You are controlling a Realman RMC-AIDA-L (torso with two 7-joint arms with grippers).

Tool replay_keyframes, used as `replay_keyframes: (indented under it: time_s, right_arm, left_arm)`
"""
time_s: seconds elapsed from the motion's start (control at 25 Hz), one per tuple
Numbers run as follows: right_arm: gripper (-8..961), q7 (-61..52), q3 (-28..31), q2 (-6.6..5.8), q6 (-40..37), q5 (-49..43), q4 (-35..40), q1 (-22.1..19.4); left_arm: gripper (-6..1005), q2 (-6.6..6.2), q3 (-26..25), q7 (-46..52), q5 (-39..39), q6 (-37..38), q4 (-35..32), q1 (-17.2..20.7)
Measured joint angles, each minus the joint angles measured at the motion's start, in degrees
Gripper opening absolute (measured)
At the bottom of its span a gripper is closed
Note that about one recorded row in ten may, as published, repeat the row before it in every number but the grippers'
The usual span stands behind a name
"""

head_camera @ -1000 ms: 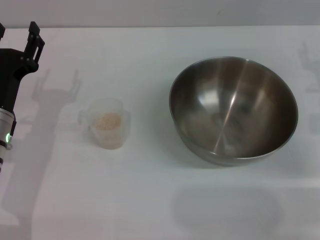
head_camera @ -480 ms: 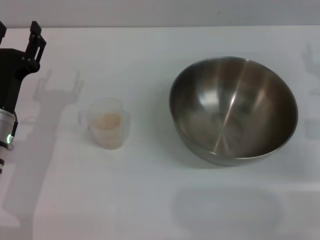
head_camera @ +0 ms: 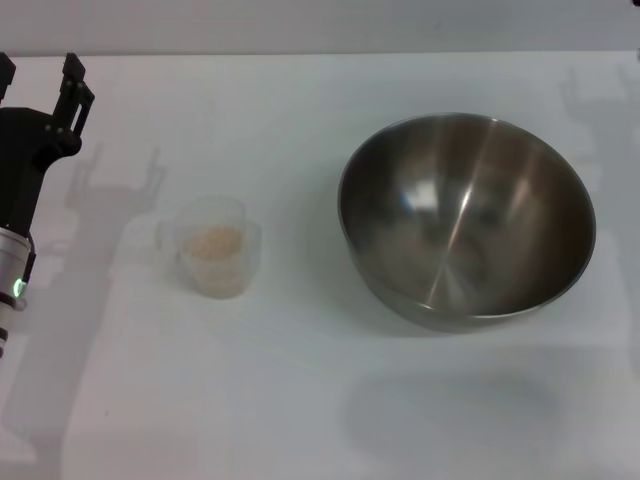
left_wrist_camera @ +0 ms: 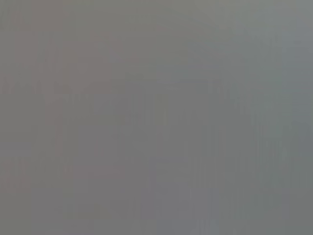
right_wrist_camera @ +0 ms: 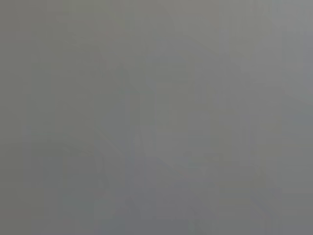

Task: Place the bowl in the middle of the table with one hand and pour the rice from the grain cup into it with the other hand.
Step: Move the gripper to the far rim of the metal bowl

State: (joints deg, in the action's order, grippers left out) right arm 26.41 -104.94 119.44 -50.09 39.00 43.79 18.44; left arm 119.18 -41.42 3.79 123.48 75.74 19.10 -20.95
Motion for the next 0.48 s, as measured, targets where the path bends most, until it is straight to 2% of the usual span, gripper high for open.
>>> replay_keyframes:
  time_s: [0.08, 0.12, 0.16, 0.48]
  right_arm:
    - [663, 0.31, 0.60, 0.03, 6.87, -0.11, 6.46, -1.99]
    - [663, 0.43, 1.81, 0.08, 15.09, -0.22, 12.72, -3.76]
    - [663, 0.43, 1.81, 0.08, 15.09, -0.22, 12.72, -3.76]
    - [662, 0.05, 10.46, 0.14, 49.02, -0.04, 33.23, -8.02]
  left_arm:
    - [743, 0.00, -0.01, -0.01, -0.06, -0.08, -0.20, -0.02]
    - [743, 0.00, -0.11, -0.02, -0.15, -0.09, -0.25, -0.02]
    - [743, 0.00, -0.11, -0.02, -0.15, -0.09, -0.25, -0.02]
    - [742, -0.10, -1.54, 0.34, -0.43, 0.10, -0.41, -0.57]
